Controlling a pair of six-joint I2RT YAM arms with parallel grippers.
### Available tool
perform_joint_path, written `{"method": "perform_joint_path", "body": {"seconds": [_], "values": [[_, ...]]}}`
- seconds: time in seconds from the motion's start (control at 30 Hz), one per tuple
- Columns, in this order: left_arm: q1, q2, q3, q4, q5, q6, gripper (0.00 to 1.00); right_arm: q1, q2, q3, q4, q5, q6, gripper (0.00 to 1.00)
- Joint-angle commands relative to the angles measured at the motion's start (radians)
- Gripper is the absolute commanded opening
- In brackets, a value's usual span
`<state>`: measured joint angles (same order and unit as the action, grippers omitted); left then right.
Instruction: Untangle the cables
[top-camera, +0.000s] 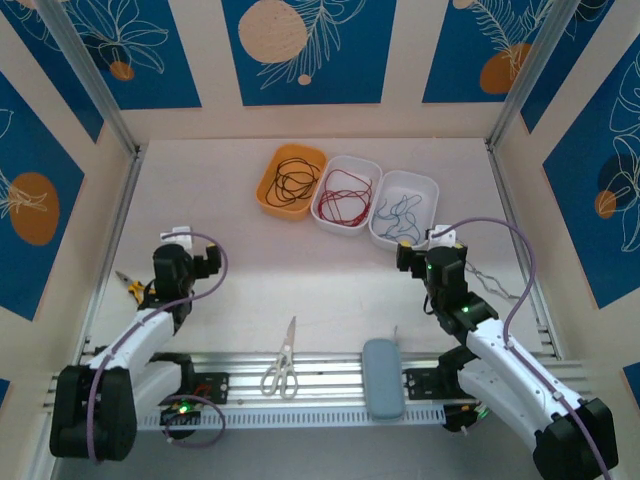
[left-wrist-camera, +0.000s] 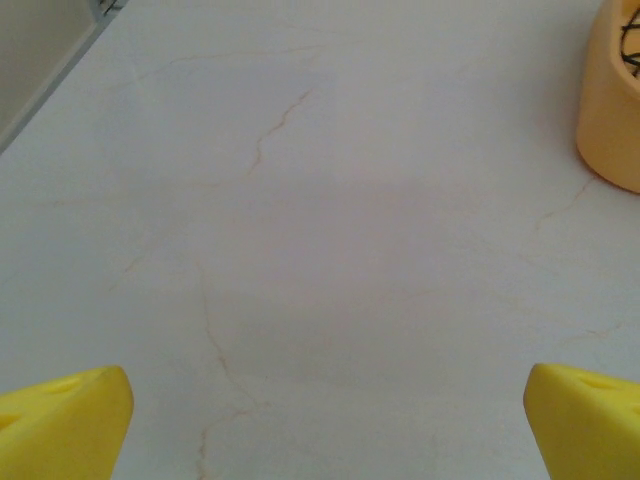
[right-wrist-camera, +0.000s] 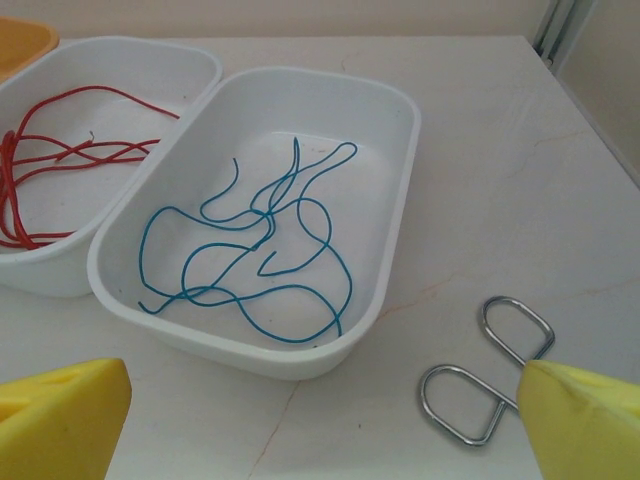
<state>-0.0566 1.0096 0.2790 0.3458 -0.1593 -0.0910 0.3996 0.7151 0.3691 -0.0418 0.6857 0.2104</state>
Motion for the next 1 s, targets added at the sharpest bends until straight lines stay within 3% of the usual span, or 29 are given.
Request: {"method": "perform_joint_path", "body": {"seconds": [0.0, 0.27, 0.53, 0.83, 0.97], "values": [[0.021, 0.045, -0.02, 0.248, 0.086, 0.084, 1.0, -0.014, -0.014, -0.025, 0.078, -0.023, -0.06, 0.99], [0.04, 0.229, -0.041, 0.518, 0.246, 0.111, 1.0, -0.069, -0.014, -0.054, 0.132, -0.087, -0.076, 0.99], [0.047, 0.429, -0.055, 0.767, 0.315, 0.123, 1.0, -0.108, -0.026, -0.089, 0.194, -0.152, -0.095, 0.99], [0.051, 0.564, 0.017, 0.761, 0.456, 0.174, 1.0, -0.163, -0.028, -0.139, 0.298, -0.228, -0.121, 0.99], [0.053, 0.551, 0.061, 0.655, 0.486, 0.185, 1.0, -0.19, -0.011, -0.164, 0.365, -0.279, -0.129, 0.99]]}}
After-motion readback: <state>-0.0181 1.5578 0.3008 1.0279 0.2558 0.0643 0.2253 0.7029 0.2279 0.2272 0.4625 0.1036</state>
